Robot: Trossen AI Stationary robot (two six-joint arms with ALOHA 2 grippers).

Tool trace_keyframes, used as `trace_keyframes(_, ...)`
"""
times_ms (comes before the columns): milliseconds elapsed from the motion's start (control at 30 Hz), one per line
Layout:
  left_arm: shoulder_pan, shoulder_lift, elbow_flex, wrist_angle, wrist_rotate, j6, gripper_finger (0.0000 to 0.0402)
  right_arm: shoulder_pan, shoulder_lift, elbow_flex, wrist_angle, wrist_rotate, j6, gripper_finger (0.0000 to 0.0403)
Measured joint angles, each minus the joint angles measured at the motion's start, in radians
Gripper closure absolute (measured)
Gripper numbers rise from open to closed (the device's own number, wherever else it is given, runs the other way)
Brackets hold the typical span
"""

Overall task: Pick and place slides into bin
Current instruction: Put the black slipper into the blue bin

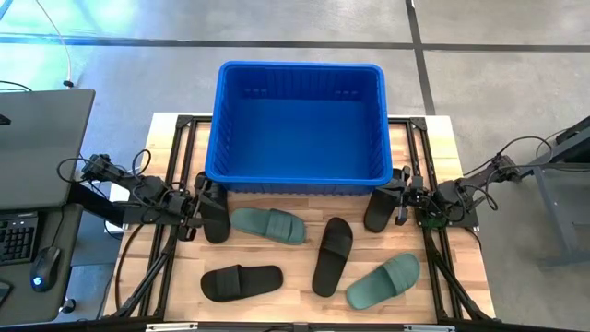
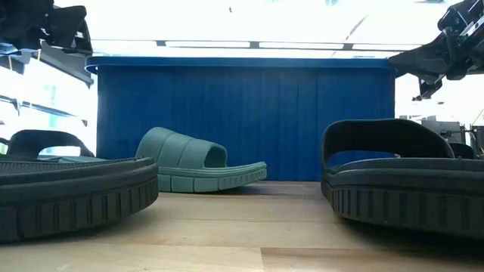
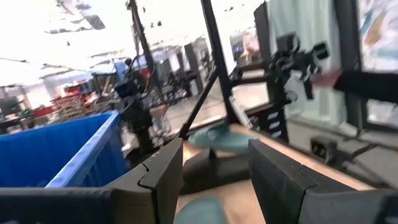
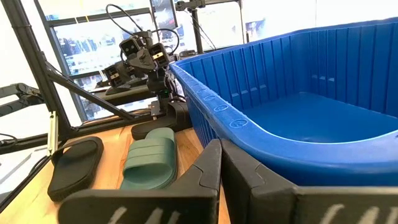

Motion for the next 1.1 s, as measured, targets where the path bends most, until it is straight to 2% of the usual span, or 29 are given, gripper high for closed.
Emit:
trace_keyframes(167, 0.000, 0.001, 0.039, 0.021, 0.051, -0.015, 0.0234, 0.000, 0.000, 0.000, 0.000, 0.000, 0.000, 0.0402)
trace_keyframes(300, 0.000, 0.031, 0.133, -0.098, 0.032, 0.015, 0.0234, 0.000, 0.000, 0.000, 0.000, 0.000, 0.000, 0.0402)
trace_keyframes(400, 0.000, 0.083, 0.248, -0.235, 0.028, 0.012, 0.0234, 0.000, 0.000, -0.001, 0.015, -0.021, 0.022, 0.0402)
trace_keyframes(467, 0.000, 0.130, 0.340, -0.358, 0.036, 0.012, 0.0234, -0.001, 0.000, -0.001, 0.021, -0.104, 0.020, 0.0402)
trace_keyframes(567, 0.000, 0.225, 0.475, -0.551, 0.035, 0.015, 0.0234, 0.003, 0.000, -0.001, 0.046, -0.324, 0.027, 0.0402)
trace_keyframes(633, 0.000, 0.301, 0.556, -0.648, 0.018, 0.014, 0.0234, 0.008, 0.000, -0.002, 0.118, -0.430, 0.012, 0.0402)
trace_keyframes(767, 0.000, 0.479, 0.672, -0.827, 0.007, 0.015, 0.0234, 0.022, 0.001, -0.002, 0.256, -0.546, -0.170, 0.0402)
trace_keyframes(833, 0.000, 0.569, 0.700, -0.899, 0.007, 0.011, 0.0234, 0.028, 0.005, -0.002, 0.319, -0.637, -0.266, 0.0402)
trace_keyframes(967, 0.000, 0.731, 0.711, -0.939, 0.008, -0.037, 0.0234, 0.040, 0.047, -0.001, 0.411, -0.803, -0.352, 0.0402)
trace_keyframes(1033, 0.000, 0.791, 0.711, -0.927, 0.000, -0.046, 0.0234, 0.043, 0.074, 0.003, 0.448, -0.808, -0.347, 0.0403)
trace_keyframes(1100, 0.000, 0.847, 0.711, -0.886, -0.025, -0.046, 0.0234, 0.042, 0.099, 0.048, 0.397, -0.796, -0.301, 0.0402)
